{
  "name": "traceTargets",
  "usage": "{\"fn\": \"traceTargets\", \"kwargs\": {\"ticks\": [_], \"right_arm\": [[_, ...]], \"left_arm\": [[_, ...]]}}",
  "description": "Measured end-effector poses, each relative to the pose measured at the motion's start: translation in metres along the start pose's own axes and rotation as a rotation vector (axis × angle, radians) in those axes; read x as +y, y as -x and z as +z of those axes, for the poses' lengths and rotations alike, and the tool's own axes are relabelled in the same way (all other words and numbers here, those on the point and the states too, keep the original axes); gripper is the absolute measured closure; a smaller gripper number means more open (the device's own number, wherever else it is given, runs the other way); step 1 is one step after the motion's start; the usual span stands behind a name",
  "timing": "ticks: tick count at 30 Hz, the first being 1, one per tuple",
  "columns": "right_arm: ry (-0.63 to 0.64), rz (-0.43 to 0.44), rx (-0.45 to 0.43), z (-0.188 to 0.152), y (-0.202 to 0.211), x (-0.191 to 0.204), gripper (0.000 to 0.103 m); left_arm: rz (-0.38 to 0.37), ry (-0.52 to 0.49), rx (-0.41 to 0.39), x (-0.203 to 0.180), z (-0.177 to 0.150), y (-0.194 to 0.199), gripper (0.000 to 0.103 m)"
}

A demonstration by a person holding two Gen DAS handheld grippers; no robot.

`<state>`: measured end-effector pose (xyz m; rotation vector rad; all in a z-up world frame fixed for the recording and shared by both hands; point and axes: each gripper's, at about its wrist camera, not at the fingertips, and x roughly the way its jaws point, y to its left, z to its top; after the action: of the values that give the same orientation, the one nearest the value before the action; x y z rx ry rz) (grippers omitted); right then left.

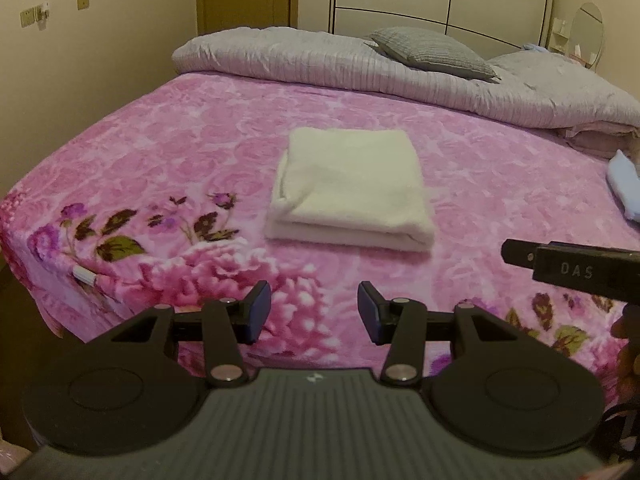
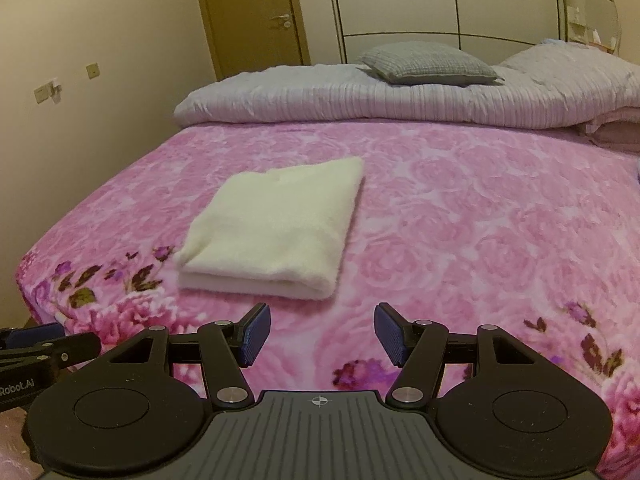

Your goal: Fold clothes

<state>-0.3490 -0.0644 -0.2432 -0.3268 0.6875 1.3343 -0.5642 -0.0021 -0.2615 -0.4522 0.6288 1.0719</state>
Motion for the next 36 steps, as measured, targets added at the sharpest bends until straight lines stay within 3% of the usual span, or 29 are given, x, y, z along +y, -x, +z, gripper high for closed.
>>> {"fn": "traceTargets", "kwargs": {"ticks": [13,17,20,24,27,31,33,34,36], "right_arm": [[0.055,-0.058,-0.026,0.004,0.011,0.017,0.042],[0.005,0.002,-0.045,0.006,0.012,0.017,0.042],[-0.074,0.052,-0.005,0.003,-0.001,0.007,0.042],[-0.088,-0.007,0.106,-0.002,-0.042,-0.006,0.042],[-0.131,0.030,0.084,0.006,-0.065,-0.017,0.042],[-0.146,0.108,0.003,0.033,-0.094,-0.026,0.042],[-0.126,0.127,-0.024,0.046,-0.109,-0.026,0.057],[-0.126,0.138,-0.026,0.051,-0.118,-0.026,0.070],[-0.127,0.156,-0.020,0.058,-0.137,-0.028,0.071]], "left_arm": [[-0.045,0.000,-0.037,0.021,-0.007,0.007,0.059],[-0.078,0.015,-0.058,0.042,-0.003,0.004,0.059],[-0.128,0.055,-0.042,0.058,0.003,-0.008,0.059],[-0.194,0.088,-0.007,0.072,0.012,-0.041,0.060],[-0.252,0.094,0.001,0.075,0.029,-0.075,0.062],[-0.312,0.031,-0.016,0.071,0.064,-0.130,0.069],[-0.337,-0.007,-0.021,0.067,0.080,-0.158,0.079],[-0.344,-0.030,-0.020,0.066,0.085,-0.170,0.080],[-0.356,-0.076,-0.017,0.063,0.092,-0.194,0.082]]}}
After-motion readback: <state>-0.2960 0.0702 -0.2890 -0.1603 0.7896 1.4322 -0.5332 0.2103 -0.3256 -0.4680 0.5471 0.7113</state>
